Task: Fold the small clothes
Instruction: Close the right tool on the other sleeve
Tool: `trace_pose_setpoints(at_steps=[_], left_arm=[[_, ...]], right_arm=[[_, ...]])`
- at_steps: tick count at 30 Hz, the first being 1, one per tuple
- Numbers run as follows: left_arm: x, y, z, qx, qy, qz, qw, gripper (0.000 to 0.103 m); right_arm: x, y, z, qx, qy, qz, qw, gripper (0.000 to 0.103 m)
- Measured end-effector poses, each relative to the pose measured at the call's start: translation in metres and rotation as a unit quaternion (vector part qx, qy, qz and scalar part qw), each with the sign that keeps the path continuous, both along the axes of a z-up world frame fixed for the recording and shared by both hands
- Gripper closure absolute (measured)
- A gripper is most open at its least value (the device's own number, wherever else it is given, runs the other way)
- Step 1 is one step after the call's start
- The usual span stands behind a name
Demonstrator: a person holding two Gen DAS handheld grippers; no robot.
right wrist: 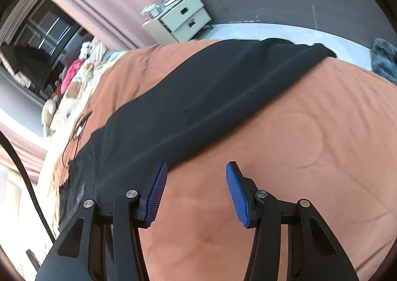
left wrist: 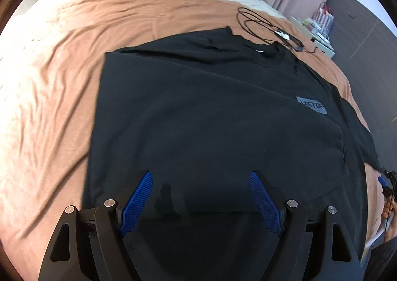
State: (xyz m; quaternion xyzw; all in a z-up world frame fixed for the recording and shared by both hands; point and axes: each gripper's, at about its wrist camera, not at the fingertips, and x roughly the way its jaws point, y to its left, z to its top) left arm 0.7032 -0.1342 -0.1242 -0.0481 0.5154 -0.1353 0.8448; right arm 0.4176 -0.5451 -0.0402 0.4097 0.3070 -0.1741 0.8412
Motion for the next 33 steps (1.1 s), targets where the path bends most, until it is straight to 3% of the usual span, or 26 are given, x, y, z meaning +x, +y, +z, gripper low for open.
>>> trace_pose_setpoints(at_steps=[6, 9, 17, 18, 20, 23, 33], left_arm=[[0.001, -0.019, -0.003, -0.011, -0.007, -0.012, 0.9998, 0.021], [0.002, -0.028, -0.004, -0.012, -0.01, -0.02, 0.9997, 0.021], [0.005, -0.047, -0.01, -0.014, -0.011, -0.032, 0.9993, 0.021], [0.005, -0.048, -0.011, -0.014, -0.011, -0.033, 0.9993, 0.021], [0.004, -0.05, -0.012, -0.011, -0.008, -0.033, 0.9994, 0.021], [0.001, -0.05, -0.007, -0.009, -0.012, -0.032, 0.9994, 0.021], [-0.008, -0.042, 0.012, -0.012, -0.024, -0.027, 0.9993, 0.021]], right_arm=[[-0.004, -0.012, -0.008, 0.01, 0.006, -0.021, 1.0, 0.056], [-0.001, -0.016, -0.011, 0.017, 0.003, -0.025, 1.0, 0.067], [0.002, -0.029, -0.023, 0.023, -0.022, -0.035, 0.999, 0.068], [0.002, -0.03, -0.026, 0.023, -0.023, -0.036, 0.999, 0.07], [0.004, -0.032, -0.03, 0.019, -0.02, -0.037, 0.999, 0.086], [0.003, -0.035, -0.032, 0.019, -0.019, -0.039, 0.999, 0.097], [-0.005, -0.019, 0.015, -0.02, -0.054, -0.027, 0.998, 0.1]])
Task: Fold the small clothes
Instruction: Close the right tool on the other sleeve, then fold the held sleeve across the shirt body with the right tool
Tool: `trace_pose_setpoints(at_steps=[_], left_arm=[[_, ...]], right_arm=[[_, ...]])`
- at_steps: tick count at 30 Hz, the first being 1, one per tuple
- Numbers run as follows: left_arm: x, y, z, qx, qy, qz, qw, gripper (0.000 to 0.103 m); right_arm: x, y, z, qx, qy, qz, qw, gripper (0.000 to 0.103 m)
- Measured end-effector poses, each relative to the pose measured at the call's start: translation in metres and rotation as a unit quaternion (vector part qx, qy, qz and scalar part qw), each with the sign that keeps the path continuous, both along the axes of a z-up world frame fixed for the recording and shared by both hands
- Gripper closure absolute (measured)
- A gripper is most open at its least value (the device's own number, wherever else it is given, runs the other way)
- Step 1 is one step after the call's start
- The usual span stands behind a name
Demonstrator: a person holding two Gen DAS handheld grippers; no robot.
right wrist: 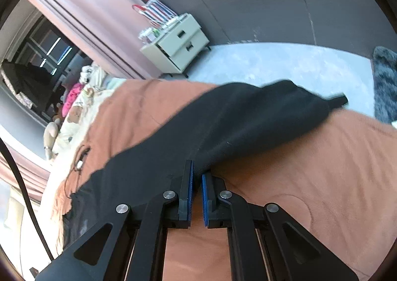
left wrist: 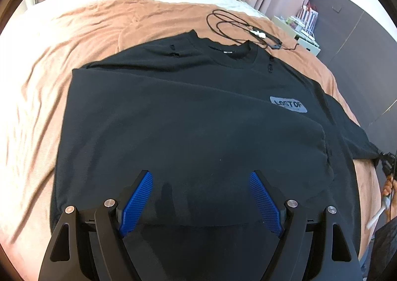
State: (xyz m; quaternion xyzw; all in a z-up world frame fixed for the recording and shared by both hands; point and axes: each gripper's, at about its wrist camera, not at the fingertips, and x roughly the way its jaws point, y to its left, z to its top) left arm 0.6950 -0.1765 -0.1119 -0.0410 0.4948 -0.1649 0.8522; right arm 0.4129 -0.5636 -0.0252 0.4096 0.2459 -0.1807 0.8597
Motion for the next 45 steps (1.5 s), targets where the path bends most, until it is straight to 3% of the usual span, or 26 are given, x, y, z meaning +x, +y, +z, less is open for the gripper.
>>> trace_pose_setpoints(at_steps=[12, 18, 28, 34, 45], left_arm=[[-0.019, 0.019, 0.033, -0.008, -0.015, 0.022, 0.9996, 0.021], [-0.026, 0.025, 0.035, -0.006, -0.013, 0.022, 0.9997, 0.021], [-0.034, 0.045, 0.025, -0.032, -0.001, 0.038, 0.9988, 0.021], [-0.037, 0.06, 0.02, -0.028, 0.006, 0.043, 0.9987, 0.021], [-0.04, 0.087, 0.045, -0.036, -0.009, 0.067, 0.9971, 0.021]], right_arm=[[0.006, 0.049, 0.073, -0.047, -0.064, 0.072, 0.994, 0.1], [0.007, 0.081, 0.099, -0.064, -0.094, 0.123, 0.986, 0.1], [0.032, 0.11, 0.105, -0.069, -0.103, 0.196, 0.973, 0.1], [0.067, 0.117, 0.114, -0.073, -0.102, 0.227, 0.966, 0.1], [0.117, 0.158, 0.09, -0.037, -0.099, 0.285, 0.953, 0.1]])
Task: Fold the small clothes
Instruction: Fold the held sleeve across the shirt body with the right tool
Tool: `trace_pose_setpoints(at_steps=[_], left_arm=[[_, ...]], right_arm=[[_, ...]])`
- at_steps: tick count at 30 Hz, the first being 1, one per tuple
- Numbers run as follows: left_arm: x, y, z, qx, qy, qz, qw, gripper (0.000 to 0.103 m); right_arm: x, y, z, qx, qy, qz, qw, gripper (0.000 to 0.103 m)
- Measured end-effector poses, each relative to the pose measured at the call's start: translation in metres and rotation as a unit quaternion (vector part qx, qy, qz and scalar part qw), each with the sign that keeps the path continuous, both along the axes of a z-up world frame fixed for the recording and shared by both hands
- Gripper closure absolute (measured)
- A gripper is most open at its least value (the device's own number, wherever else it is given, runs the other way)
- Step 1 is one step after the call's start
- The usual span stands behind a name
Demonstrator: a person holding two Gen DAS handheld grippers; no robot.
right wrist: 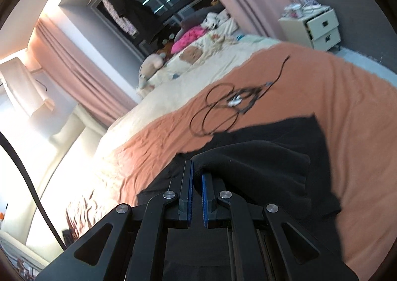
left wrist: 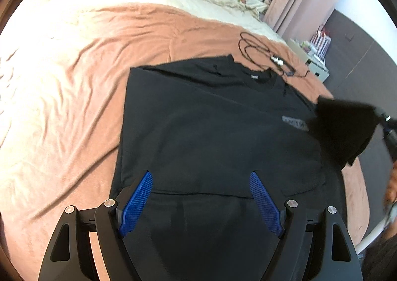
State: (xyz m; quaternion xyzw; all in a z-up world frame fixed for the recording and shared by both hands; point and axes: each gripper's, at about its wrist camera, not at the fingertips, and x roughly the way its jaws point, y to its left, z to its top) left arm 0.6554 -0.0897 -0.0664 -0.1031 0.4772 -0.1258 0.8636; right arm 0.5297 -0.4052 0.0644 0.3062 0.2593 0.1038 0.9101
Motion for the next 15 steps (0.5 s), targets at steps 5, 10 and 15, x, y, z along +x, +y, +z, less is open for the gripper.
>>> trace_pose_setpoints(at_steps=[5, 10, 15], left_arm=[[-0.01, 0.008, -0.002, -0.019, 0.002, 0.014, 0.9997, 0.021], [-0.021, 0.018, -0.011, -0.027, 0.008, 0.028, 0.9992, 0.021], [-0.028, 0.031, -0.016, -0.032, 0.013, 0.043, 0.9985, 0.021]], right_arm=[[0.025, 0.024, -0.023, -0.007, 0.023, 0.026, 0.999, 0.1], [0.049, 0.042, -0.045, -0.016, 0.061, 0.045, 0.997, 0.098], [0.065, 0.062, -0.056, -0.024, 0.119, 0.074, 0.99, 0.075]])
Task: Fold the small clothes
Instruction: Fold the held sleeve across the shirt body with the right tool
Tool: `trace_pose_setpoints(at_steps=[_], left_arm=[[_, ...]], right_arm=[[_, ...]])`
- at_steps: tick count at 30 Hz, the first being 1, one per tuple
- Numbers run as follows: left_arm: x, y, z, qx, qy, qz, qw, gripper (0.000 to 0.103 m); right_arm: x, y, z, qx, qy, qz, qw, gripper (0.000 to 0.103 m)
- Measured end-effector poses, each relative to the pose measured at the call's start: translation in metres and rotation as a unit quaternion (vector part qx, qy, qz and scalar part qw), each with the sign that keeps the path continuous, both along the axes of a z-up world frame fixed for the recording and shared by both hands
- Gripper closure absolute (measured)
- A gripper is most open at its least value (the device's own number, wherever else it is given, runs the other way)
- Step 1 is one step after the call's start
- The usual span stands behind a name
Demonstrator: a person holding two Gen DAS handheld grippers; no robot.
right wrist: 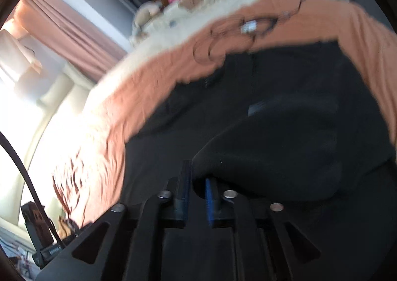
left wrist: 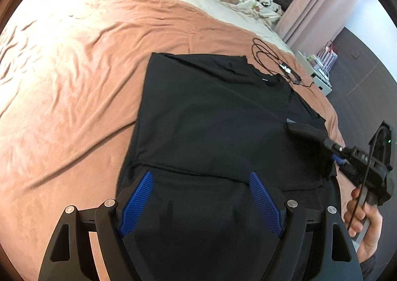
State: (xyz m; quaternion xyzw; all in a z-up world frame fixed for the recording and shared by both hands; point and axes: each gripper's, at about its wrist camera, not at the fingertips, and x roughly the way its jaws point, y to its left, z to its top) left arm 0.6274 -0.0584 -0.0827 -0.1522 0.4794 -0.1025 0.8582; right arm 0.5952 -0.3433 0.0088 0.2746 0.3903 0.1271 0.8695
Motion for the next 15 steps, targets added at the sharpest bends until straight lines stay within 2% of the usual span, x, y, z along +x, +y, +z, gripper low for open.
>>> trace_pose_setpoints(at_steps=[1, 2, 3, 9, 15], left_arm=[[-0.001, 0.003, 0.0, 0.0, -0.001, 0.003, 1.0, 0.021], [-0.003, 0.005, 0.001, -0.001, -0.002, 0.006, 1.0, 0.021], [-0.005, 0.006, 0.002, -0.002, -0.004, 0.007, 1.0, 0.021], [-0.014, 0.009, 0.004, 0.001, -0.013, 0.012, 0.9998, 0.021], [-0.016, -0.008, 0.0, -0.001, -0.013, 0.003, 0.9999, 0.021]], right_arm=[[-0.002, 0.002, -0.004, 0.004, 0.012, 0.011, 1.0, 0.05], [-0.002, 0.002, -0.006, 0.01, 0.017, 0.018, 1.0, 0.036], [-0.003, 0.001, -0.006, 0.013, 0.018, 0.021, 1.0, 0.032], [-0.012, -0.018, -0.01, 0.019, 0.051, 0.033, 0.998, 0.031], [-0.042, -0.051, 0.004, 0.029, 0.027, -0.004, 0.999, 0.031]])
